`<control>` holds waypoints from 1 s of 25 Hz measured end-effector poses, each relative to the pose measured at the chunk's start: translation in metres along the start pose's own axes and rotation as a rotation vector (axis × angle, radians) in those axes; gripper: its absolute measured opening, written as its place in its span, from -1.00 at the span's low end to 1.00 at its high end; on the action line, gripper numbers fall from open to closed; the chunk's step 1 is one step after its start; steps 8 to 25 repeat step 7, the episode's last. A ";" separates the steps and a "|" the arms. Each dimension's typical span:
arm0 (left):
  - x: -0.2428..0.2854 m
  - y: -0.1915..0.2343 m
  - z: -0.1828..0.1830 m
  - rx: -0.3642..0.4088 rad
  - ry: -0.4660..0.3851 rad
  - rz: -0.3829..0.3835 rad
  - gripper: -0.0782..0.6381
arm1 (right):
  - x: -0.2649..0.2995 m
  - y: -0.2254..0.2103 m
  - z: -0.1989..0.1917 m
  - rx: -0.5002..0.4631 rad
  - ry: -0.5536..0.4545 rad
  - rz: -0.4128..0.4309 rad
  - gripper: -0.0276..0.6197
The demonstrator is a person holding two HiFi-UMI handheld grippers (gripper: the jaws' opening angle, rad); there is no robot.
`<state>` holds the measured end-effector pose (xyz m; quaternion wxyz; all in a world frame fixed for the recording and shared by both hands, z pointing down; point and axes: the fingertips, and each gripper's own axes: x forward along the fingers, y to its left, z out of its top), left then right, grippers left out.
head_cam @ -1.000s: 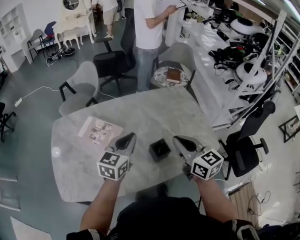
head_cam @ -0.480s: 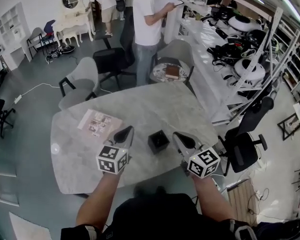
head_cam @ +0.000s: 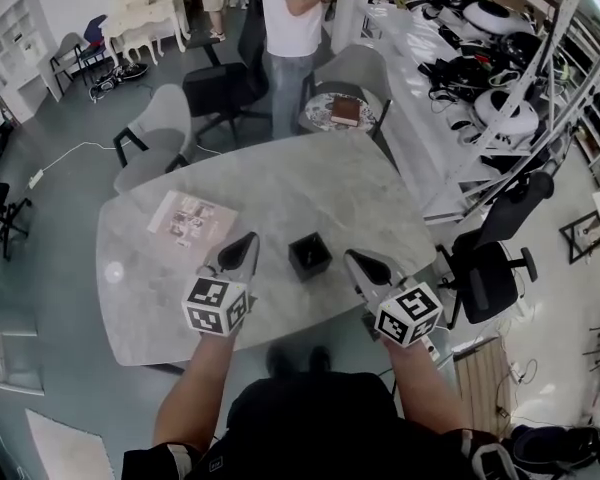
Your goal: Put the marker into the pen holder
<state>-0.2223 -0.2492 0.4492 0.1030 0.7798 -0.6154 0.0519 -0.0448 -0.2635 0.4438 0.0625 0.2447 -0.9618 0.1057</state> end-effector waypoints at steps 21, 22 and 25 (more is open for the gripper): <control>0.015 -0.005 0.011 0.001 -0.027 0.018 -0.75 | -0.001 -0.011 0.000 0.027 -0.011 0.000 -0.91; 0.015 -0.005 0.011 0.001 -0.027 0.018 -0.75 | -0.001 -0.011 0.000 0.027 -0.011 0.000 -0.91; 0.015 -0.005 0.011 0.001 -0.027 0.018 -0.75 | -0.001 -0.011 0.000 0.027 -0.011 0.000 -0.91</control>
